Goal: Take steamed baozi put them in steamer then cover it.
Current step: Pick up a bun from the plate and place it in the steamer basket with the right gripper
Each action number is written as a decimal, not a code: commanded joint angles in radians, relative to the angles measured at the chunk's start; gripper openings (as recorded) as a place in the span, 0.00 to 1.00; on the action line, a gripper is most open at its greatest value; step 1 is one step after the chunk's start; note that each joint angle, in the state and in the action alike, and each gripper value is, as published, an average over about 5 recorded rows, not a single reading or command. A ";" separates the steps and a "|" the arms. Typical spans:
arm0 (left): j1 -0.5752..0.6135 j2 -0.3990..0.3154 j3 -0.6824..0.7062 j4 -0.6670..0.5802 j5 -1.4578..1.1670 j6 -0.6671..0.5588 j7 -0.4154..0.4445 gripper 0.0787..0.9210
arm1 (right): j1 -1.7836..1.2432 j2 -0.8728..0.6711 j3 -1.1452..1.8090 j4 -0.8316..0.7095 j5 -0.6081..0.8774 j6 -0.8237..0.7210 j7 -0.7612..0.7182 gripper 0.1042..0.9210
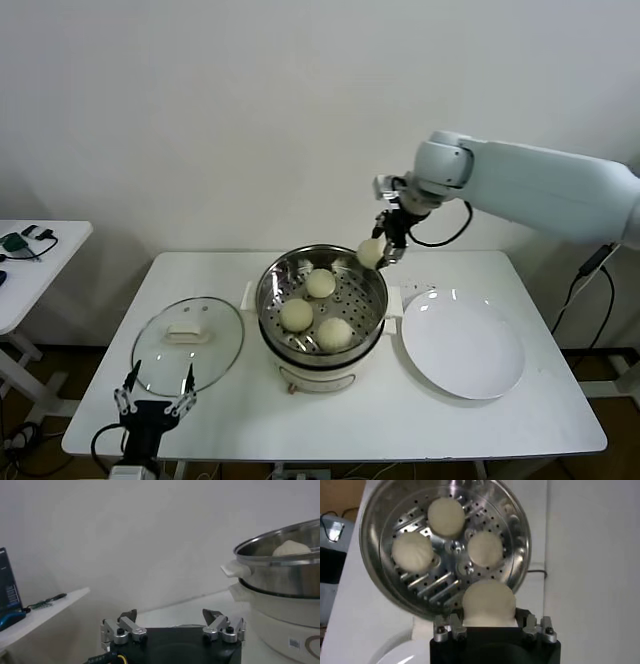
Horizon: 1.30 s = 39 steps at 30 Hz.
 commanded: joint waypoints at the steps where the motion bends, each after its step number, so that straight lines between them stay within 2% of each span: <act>1: -0.003 0.006 -0.002 -0.001 -0.012 0.004 0.001 0.88 | 0.006 0.171 -0.111 0.005 0.117 -0.057 0.073 0.69; 13: -0.023 0.013 -0.012 0.006 -0.024 0.015 0.001 0.88 | -0.118 0.166 -0.133 -0.009 0.061 -0.065 0.101 0.69; 31: -0.042 0.014 -0.009 0.015 -0.019 0.022 0.001 0.88 | -0.149 0.132 -0.087 -0.048 -0.009 -0.050 0.083 0.70; 34: -0.043 0.014 -0.007 0.015 -0.017 0.023 0.001 0.88 | -0.147 0.127 -0.077 -0.041 -0.005 -0.053 0.081 0.74; 39: -0.042 0.014 -0.008 0.012 -0.015 0.023 0.001 0.88 | -0.133 0.102 -0.051 -0.027 -0.005 -0.052 0.075 0.86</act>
